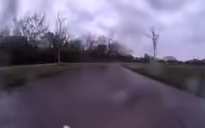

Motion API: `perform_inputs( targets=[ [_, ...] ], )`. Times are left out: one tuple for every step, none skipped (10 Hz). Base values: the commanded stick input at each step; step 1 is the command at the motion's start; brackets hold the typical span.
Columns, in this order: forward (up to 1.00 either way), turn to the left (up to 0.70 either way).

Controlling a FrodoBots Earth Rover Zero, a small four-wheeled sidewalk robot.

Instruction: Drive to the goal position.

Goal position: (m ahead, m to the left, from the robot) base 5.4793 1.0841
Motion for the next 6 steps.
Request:
perform_inputs(
  targets=[
    [0.70,0.00],
    [0.70,0.00],
    [0.70,0.00],
    [0.70,0.00],
    [0.70,0.00],
    [0.70,0.00]
  ],
)
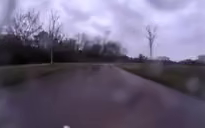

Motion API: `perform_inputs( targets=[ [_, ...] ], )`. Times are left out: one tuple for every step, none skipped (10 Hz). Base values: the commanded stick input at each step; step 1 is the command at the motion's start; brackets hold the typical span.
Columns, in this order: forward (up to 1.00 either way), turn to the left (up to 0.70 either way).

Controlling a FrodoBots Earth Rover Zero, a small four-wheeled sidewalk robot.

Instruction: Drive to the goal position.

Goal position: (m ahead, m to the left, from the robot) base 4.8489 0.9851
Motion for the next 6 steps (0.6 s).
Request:
perform_inputs(
  targets=[
    [0.70,0.00],
    [0.70,0.00],
    [0.70,0.00],
    [0.70,0.00],
    [0.70,0.00],
    [0.70,0.00]
  ],
)
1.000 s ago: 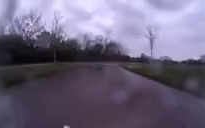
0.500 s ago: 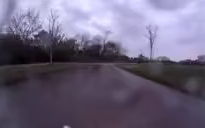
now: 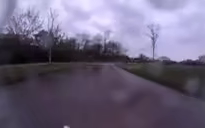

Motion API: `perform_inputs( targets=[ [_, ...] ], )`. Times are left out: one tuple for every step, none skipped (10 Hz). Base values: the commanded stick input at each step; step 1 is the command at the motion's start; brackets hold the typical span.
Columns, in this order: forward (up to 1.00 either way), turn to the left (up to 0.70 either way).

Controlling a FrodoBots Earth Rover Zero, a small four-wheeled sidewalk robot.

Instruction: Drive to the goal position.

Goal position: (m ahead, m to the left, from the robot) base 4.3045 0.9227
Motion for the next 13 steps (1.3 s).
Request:
perform_inputs(
  targets=[
    [0.70,0.00],
    [0.70,0.00],
    [0.70,0.00],
    [0.70,0.00],
    [0.70,0.00],
    [0.70,0.00],
    [0.70,0.00],
    [0.70,0.00],
    [0.70,-0.22],
    [0.70,-0.31],
    [0.70,-0.35],
    [0.70,-0.35],
    [0.70,-0.31]
  ],
)
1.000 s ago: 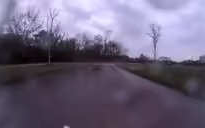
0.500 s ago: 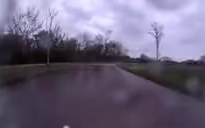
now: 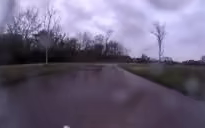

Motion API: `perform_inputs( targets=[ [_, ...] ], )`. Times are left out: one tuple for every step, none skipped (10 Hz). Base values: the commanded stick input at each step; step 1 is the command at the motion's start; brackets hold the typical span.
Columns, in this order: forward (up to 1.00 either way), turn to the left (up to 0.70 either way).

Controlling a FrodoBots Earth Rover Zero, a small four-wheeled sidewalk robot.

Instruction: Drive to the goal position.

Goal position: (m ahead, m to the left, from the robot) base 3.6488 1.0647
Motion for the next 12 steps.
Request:
perform_inputs(
  targets=[
    [0.70,-0.08],
    [0.70,0.00],
    [0.70,0.00],
    [0.70,0.00],
    [0.70,0.00],
    [0.70,-0.08],
    [0.70,-0.22],
    [0.70,-0.33],
    [0.70,-0.26],
    [0.70,0.00],
    [0.70,0.00],
    [0.70,0.00]
  ],
)
